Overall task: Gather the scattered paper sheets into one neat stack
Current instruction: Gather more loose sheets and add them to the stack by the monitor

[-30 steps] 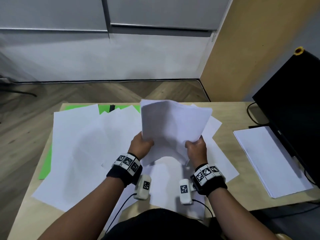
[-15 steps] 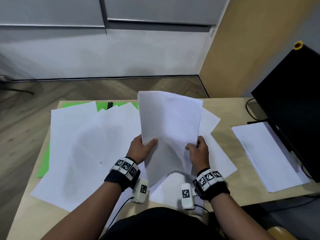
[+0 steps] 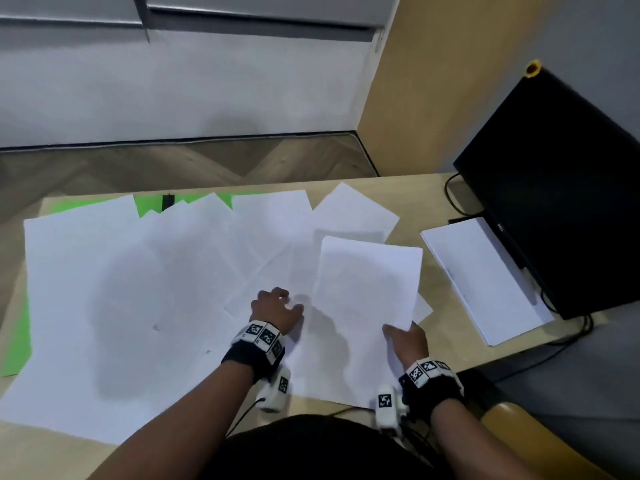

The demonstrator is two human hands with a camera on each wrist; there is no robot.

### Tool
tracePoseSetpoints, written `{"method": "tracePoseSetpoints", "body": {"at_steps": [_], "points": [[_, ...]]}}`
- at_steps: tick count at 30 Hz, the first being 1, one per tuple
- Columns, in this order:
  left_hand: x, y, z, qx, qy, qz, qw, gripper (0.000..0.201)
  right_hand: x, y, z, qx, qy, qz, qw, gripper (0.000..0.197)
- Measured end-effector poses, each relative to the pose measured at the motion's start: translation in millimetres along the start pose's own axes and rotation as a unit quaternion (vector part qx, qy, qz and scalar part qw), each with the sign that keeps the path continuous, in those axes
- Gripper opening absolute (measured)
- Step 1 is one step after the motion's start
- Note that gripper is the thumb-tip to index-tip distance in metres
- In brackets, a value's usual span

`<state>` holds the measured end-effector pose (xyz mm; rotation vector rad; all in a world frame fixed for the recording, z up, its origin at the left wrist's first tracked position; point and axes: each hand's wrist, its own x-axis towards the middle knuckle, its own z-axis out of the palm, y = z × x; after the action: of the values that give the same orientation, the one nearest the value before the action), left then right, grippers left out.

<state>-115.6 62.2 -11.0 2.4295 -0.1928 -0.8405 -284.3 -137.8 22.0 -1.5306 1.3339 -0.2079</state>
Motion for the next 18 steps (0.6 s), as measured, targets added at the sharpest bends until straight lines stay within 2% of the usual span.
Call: {"method": "tracePoseSetpoints", "body": {"at_steps": [3, 7, 15, 18], "points": [[-2, -4, 17, 0.091, 0.066, -0.049, 0.992, 0.078, 8, 21, -17, -0.019, 0.042, 0.036, 0.998, 0.034], [-6, 2, 32, 0.163, 0.067, -0.064, 0.982, 0.091, 15, 35, -27, -0.036, 0.049, 0.069, 0.996, 0.038], [-6, 2, 43, 0.007, 0.042, -0.068, 0.997, 0.088, 34, 36, -30, -0.058, 0.008, 0.083, 0.995, 0.029], [-6, 3, 44, 0.026, 0.026, -0.062, 0.997, 0.071, 44, 36, -26, -0.05, -0.005, 0.081, 0.995, 0.024]]}}
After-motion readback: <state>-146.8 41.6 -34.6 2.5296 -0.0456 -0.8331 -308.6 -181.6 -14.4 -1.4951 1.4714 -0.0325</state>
